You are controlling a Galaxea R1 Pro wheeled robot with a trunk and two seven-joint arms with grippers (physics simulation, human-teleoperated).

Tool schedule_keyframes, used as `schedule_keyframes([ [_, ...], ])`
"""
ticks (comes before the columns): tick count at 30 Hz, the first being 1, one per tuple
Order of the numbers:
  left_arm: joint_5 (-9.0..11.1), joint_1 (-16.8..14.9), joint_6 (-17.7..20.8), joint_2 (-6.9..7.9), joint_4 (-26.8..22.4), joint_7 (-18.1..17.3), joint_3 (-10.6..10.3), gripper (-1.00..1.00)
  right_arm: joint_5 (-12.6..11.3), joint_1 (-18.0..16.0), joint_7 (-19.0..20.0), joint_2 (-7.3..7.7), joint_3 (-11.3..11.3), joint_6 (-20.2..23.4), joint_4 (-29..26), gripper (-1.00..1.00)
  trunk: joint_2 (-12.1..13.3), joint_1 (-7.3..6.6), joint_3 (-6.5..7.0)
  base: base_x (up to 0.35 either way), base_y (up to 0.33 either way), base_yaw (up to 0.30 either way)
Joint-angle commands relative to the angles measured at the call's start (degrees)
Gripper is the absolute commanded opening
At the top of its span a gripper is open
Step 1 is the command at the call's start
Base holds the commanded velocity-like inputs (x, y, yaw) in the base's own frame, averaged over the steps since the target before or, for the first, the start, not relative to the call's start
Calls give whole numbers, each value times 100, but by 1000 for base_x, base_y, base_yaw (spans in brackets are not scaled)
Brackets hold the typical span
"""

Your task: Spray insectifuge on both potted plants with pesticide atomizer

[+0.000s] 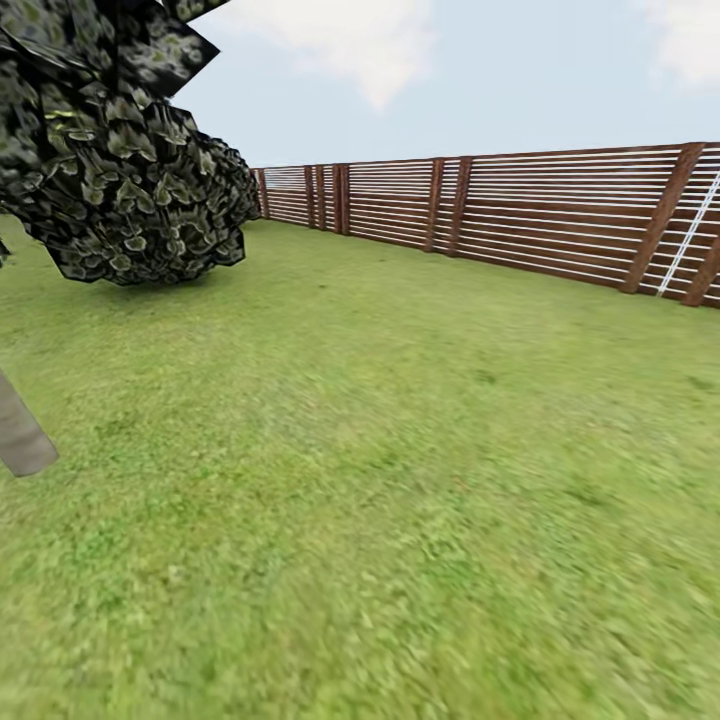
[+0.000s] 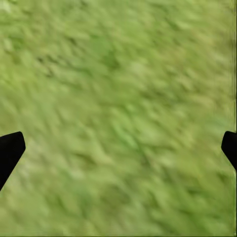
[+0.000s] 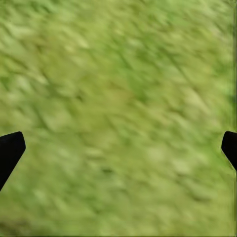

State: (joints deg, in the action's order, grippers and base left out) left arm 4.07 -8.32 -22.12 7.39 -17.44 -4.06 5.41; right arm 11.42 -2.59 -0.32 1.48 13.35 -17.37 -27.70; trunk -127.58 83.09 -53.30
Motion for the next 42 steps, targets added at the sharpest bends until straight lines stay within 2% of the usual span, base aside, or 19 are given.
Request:
schedule_keyframes([
  [1, 41, -3, -12, -1, 4, -43, 21, 100, 62, -5, -3, -13, 27, -21, 9, 100, -2, 2, -5, 286, -215, 0],
  [15, 41, -3, -12, 7, 13, -43, 20, 100, 62, -5, -3, -31, 18, -21, 10, 100, -2, 2, -5, 287, -208, 0],
  [28, 41, -3, -12, 25, 13, -43, 13, 100, 62, -5, -3, -36, 18, -21, 10, 100, -2, 2, -5, 333, -49, 6],
  [35, 41, -3, -12, 25, 10, -43, 16, 100, 62, -5, -3, -42, 18, -21, 10, 100, -2, 2, -5, 274, -207, 194],
  [42, 41, -3, -12, 18, 4, -43, 16, 100, 62, -5, -3, -42, 18, -21, 10, 100, -2, 2, -5, 55, -315, 274],
])
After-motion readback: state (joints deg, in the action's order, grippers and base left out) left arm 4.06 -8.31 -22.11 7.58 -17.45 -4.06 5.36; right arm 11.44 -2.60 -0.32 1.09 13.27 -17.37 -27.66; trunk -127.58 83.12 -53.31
